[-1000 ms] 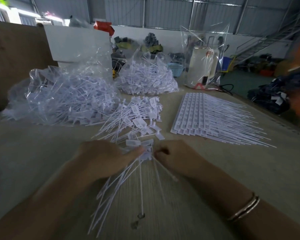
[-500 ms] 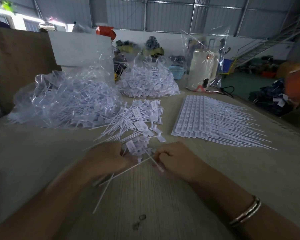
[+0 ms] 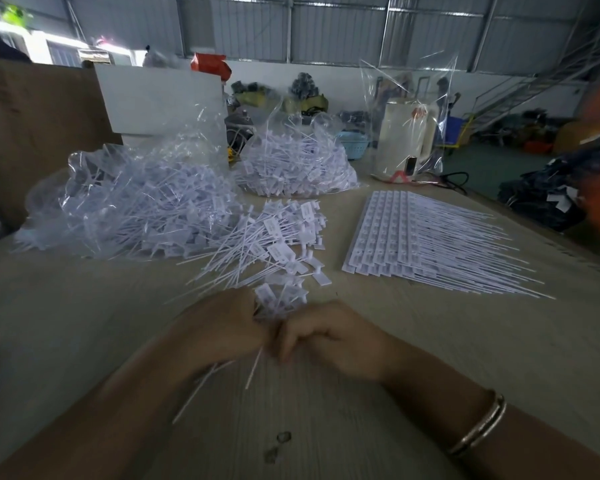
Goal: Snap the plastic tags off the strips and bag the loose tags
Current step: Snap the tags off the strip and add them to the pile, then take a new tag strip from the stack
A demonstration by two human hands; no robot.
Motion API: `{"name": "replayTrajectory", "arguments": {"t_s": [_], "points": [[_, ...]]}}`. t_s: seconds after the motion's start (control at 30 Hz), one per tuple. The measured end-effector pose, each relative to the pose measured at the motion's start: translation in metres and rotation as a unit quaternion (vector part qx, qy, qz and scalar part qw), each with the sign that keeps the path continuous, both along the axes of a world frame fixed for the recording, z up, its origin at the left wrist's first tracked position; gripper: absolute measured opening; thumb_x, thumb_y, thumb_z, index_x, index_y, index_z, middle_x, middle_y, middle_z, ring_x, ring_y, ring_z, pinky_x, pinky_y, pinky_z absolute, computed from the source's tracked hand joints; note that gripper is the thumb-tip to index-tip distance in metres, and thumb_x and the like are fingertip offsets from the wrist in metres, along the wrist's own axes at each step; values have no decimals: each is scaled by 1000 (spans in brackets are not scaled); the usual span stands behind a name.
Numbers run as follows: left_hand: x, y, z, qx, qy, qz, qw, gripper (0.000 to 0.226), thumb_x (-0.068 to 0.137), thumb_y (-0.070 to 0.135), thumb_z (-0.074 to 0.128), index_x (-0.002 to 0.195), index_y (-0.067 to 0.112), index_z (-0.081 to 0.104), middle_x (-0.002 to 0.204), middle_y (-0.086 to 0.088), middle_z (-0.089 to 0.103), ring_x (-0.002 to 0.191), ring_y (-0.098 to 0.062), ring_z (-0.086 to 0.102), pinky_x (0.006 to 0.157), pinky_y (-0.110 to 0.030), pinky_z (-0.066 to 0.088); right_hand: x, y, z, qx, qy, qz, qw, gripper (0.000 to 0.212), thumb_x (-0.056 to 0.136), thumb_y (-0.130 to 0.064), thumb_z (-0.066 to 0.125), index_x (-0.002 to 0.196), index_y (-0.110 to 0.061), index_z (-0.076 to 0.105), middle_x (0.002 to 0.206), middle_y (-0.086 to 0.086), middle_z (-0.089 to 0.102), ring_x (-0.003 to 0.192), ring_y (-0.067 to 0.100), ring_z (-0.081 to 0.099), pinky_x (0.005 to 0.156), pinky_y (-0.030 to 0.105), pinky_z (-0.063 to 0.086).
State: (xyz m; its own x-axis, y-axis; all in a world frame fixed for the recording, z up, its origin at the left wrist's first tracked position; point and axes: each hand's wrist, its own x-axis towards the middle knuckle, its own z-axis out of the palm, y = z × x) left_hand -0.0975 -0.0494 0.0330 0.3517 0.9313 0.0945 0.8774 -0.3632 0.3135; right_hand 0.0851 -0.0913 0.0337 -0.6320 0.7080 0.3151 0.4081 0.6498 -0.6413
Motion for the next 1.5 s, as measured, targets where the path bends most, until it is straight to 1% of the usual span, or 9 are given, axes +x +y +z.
{"name": "replayTrajectory", "arguments": {"t_s": [0.1,0.3,0.43,0.53,0.77,0.9,1.1,1.33,1.5], "points": [[-2,-4,3,-10,37,-31,999,23,78,53,57,79,31,51,78,12,55,73,-7,54,57,-22,36,18,10,1,-21,119,-140,983,41,73,18,36,75,-3,70,73,-1,66,68,-4,57,65,11,44],[-1,-5,0,29,106,-37,993,22,93,45,43,90,23,40,105,0,57,84,-17,49,70,-27,36,44,29,-5,-36,267,-263,926,53,78,21,30,67,-15,68,63,0,62,62,7,54,58,17,43],[0,1,-5,52,80,-15,995,37,95,41,38,125,19,38,121,-2,57,107,-22,56,84,-30,43,46,34,-7,-38,272,-271,923,56,78,21,30,66,-18,68,62,-4,63,62,8,54,57,18,45],[-2,3,-7,55,56,-37,996,42,96,39,38,133,20,30,120,-2,58,104,-21,57,76,-28,41,46,35,-6,-37,284,-274,918,54,77,23,28,67,-14,67,63,-2,62,59,6,53,56,18,44],[-7,47,37,172,-169,-62,968,14,97,23,44,108,15,46,66,2,54,55,-12,54,47,-30,40,48,36,-9,-39,315,-294,902,49,84,15,30,69,-11,67,65,2,61,63,13,51,60,22,42],[0,104,71,272,-142,-3,952,21,97,16,42,115,7,48,78,-5,54,70,-26,54,58,-29,33,48,39,-10,-36,296,-282,912,51,83,17,31,67,-15,67,64,-1,61,61,11,51,59,22,42],[21,143,33,75,178,73,979,46,92,19,41,138,14,33,141,-14,34,127,-33,33,103,-44,32,46,39,-11,-41,263,-270,925,52,81,17,32,67,-17,68,67,1,62,62,8,52,58,20,42],[23,132,37,102,84,151,980,65,81,39,52,136,13,33,140,-14,35,128,-35,30,102,-45,28,44,36,-8,-50,249,-260,931,51,81,16,33,68,-19,67,66,-1,61,62,6,52,59,18,42],[45,75,28,193,40,45,979,54,81,31,56,134,25,43,137,-1,41,127,-25,27,100,-41,24,39,28,-5,-47,201,-271,940,43,80,14,36,69,-14,66,63,-9,59,57,-3,50,57,9,39]]}}
